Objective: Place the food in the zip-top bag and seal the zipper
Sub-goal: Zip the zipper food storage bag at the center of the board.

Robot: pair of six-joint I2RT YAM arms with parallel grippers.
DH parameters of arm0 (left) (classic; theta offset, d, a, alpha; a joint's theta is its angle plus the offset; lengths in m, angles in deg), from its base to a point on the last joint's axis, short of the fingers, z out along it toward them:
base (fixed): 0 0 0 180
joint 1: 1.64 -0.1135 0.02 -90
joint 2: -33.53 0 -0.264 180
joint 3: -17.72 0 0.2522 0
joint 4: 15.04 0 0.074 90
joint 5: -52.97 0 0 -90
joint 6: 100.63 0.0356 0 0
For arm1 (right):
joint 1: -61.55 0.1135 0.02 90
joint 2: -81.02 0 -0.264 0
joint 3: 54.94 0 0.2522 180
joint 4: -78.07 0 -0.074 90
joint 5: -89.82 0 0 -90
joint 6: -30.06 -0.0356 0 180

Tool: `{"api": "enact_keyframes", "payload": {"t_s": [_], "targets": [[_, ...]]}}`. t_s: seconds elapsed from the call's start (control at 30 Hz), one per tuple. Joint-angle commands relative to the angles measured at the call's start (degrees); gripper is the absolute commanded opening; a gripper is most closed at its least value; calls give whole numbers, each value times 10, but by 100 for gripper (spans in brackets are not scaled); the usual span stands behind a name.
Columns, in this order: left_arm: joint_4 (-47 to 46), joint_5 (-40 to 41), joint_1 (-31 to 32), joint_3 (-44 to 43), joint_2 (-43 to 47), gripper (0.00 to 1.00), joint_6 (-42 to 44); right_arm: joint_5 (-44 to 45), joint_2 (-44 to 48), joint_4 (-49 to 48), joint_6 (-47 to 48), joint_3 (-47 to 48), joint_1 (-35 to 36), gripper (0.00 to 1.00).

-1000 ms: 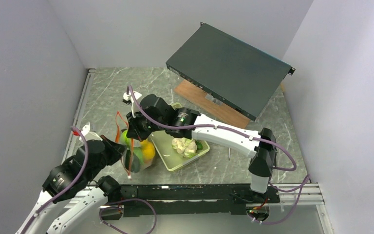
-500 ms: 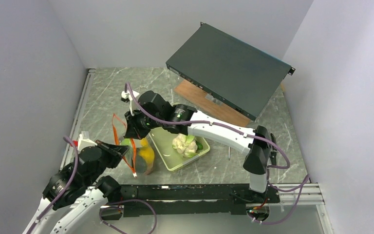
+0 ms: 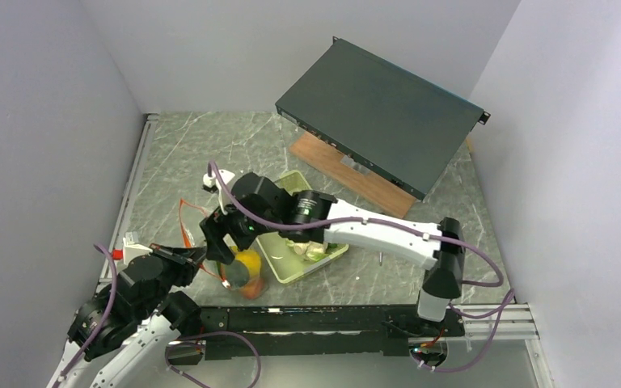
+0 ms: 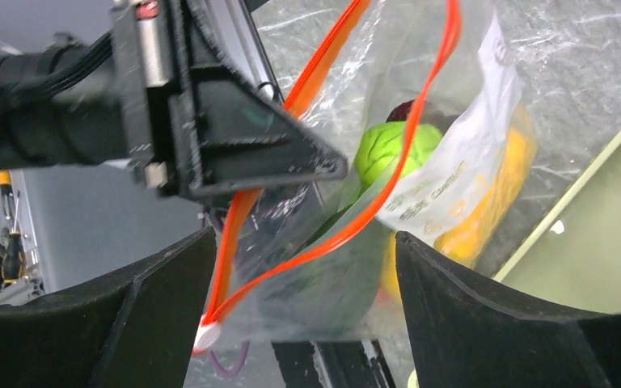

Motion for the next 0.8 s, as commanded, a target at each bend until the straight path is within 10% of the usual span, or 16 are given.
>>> {"api": "enact_keyframes", "payload": {"t_s": [0.0,0.3,0.57,0.77], "targets": [[5,20,-1,-16,-1,0,-10,78,80,5,32,-31,31,84],[-4,17,-2,-17,-1,0,-7,215,217,-228,125,-290,162,85],[10,20,-1,-28,-3,0,-21,452,147,-351,234,-328,228,79],[10,20,-1,-23,7,0,-28,457,126,-405,263,-337,228,52]]}}
